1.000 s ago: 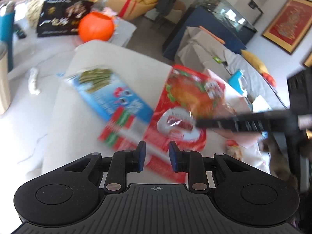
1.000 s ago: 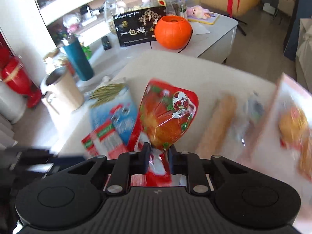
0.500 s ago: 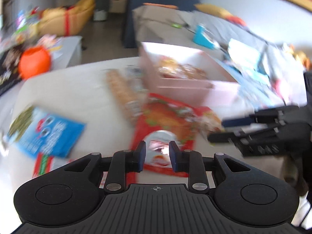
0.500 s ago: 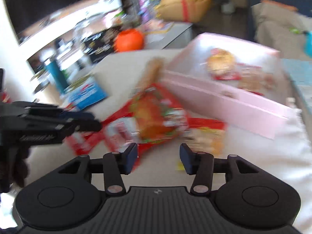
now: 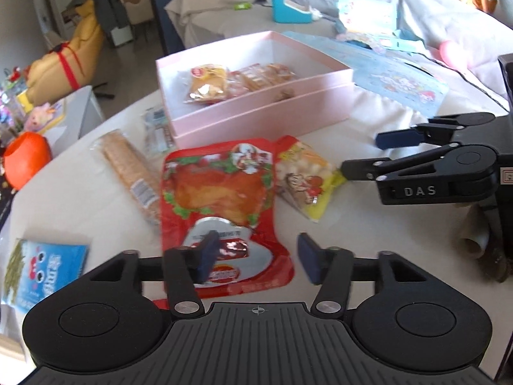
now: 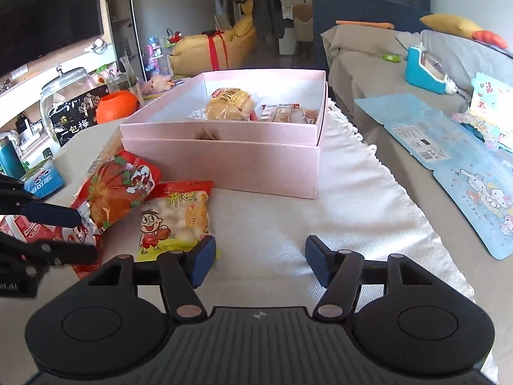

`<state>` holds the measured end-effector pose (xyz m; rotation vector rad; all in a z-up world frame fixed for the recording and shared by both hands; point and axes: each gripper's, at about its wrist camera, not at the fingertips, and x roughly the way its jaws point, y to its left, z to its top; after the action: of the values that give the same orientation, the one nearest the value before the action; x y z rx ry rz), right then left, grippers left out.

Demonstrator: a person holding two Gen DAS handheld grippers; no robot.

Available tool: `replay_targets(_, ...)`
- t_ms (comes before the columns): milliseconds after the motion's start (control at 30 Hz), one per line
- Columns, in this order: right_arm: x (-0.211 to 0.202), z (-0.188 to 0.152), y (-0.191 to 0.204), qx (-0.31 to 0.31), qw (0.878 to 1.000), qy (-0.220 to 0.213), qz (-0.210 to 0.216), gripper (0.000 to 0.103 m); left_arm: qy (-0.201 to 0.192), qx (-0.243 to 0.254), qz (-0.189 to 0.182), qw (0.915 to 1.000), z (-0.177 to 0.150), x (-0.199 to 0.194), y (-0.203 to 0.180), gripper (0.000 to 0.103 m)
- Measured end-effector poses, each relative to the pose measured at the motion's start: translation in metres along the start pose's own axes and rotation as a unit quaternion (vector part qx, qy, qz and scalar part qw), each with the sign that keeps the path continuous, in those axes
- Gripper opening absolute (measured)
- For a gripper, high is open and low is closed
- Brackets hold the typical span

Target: Organize snacks

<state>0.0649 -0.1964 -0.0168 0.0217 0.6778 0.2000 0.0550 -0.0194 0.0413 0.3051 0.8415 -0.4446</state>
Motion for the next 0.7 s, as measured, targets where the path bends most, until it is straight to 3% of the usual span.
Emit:
replay_targets(33, 0.001, 0.0, 0.001, -0.001, 1.0, 0.0, 0.0, 0.064, 0.001, 0.002, -0.005, 1.0, 0.001, 0.002, -0.002, 0.07)
replay_targets(133, 0.001, 0.001, 0.006, -0.006, 1.0, 0.0, -0.001, 0.065, -0.003, 0.0, -0.002, 1.0, 0.002, 0.001, -0.001, 0.068)
replay_targets(267, 0.001, 0.001, 0.008, -0.003, 1.0, -0.001, 0.0, 0.066, -0.01, -0.01, 0.051, 0.9986, 0.0, 0.0, 0.015, 0.066)
replay_targets(467, 0.0, 0.0, 0.008, -0.004, 1.0, -0.001, 0.002, 0.068, -0.001, -0.023, 0.059, 0.998, 0.003, 0.007, 0.037, 0.082)
replay_targets(533, 0.0, 0.0, 0.009, -0.005, 1.0, 0.0, 0.003, 0.069, 0.005, -0.038, 0.047, 0.9982, 0.006, 0.012, 0.046, 0.089)
replay_targets(700, 0.002, 0.0, 0.011, -0.013, 1.0, 0.002, 0.002, 0.072, 0.02, -0.083, -0.008, 0.9963, 0.006, 0.026, 0.065, 0.093)
